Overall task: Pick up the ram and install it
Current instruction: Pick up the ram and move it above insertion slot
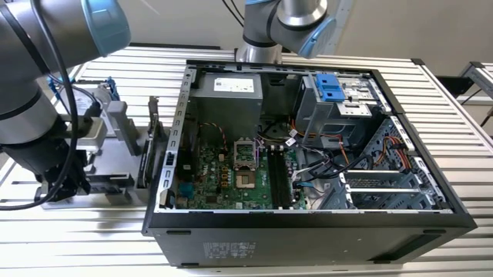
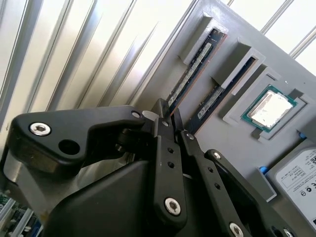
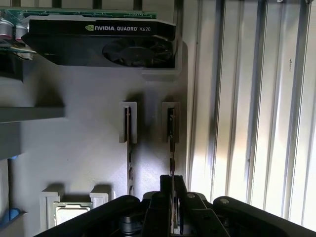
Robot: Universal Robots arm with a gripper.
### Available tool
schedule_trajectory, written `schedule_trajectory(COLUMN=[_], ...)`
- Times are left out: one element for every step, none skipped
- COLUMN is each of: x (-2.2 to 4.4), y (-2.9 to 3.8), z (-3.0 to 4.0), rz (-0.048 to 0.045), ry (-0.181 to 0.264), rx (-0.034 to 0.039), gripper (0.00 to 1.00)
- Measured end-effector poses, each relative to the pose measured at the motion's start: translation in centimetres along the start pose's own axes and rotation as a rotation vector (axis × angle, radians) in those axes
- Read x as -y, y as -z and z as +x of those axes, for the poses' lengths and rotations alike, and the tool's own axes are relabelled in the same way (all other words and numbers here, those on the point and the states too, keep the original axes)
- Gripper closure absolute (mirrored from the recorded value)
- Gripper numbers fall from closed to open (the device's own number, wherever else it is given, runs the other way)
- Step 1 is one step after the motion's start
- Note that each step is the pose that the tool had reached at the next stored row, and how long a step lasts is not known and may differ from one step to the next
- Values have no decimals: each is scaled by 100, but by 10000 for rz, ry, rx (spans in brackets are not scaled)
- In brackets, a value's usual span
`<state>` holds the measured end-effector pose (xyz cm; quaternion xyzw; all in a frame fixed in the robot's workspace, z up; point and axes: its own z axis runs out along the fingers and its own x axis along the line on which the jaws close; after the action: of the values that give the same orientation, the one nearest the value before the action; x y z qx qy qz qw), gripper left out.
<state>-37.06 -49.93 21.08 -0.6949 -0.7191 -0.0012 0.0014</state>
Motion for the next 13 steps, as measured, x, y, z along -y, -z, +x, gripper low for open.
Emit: schedule_trajectory(x=[0, 0, 0, 0, 0, 0, 0, 0, 0, 0, 0, 0, 0], y=[9, 18, 27, 36, 45, 55, 66, 76, 87, 97, 109, 119, 129], z=[0, 0, 0, 0, 0, 0, 0, 0, 0, 1, 0, 1, 1], rz=[-1, -1, -1, 0, 0, 0, -1, -1, -1, -1, -1, 0, -1], ry=[0, 0, 0, 0, 0, 0, 0, 0, 0, 0, 0, 0, 0], rx=[-1, 0, 0, 0, -1, 0, 0, 0, 0, 0, 0, 0, 0], gripper=[100, 100, 100, 100, 100, 100, 100, 100, 100, 100, 100, 100, 100])
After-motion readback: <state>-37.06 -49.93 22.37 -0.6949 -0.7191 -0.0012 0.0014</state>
